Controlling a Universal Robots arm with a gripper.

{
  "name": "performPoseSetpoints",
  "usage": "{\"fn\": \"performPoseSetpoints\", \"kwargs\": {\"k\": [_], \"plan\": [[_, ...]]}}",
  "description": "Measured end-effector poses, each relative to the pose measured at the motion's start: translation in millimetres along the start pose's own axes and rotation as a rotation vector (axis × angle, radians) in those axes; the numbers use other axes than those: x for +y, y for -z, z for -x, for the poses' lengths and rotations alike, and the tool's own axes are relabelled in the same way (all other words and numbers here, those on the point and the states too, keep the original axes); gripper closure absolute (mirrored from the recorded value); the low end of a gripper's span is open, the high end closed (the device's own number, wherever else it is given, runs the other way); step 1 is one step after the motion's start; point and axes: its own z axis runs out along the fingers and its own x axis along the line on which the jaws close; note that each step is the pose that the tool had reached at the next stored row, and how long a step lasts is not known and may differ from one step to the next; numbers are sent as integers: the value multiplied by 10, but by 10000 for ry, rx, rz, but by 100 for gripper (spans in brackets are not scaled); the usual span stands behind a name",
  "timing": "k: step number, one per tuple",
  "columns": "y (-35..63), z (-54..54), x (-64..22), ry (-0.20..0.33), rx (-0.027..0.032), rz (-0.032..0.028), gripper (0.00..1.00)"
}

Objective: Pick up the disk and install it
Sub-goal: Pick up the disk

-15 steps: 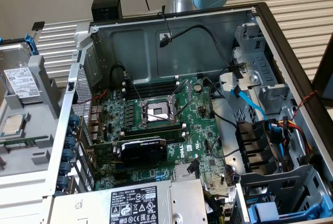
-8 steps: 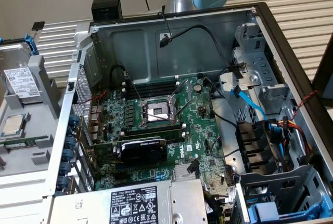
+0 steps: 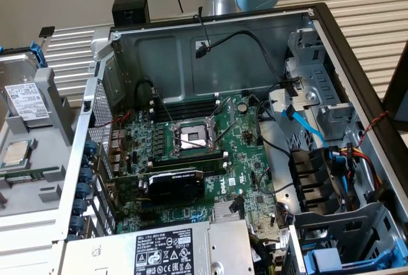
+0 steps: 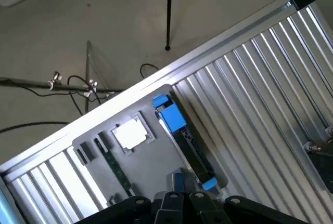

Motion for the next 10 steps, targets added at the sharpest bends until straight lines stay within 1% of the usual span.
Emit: {"fn": "performPoseSetpoints", "kwargs": {"k": [6,10], "plan": [[-5,0,0,1094,-5,6,89],[-11,0,0,1815,-18,-7,89]]}}
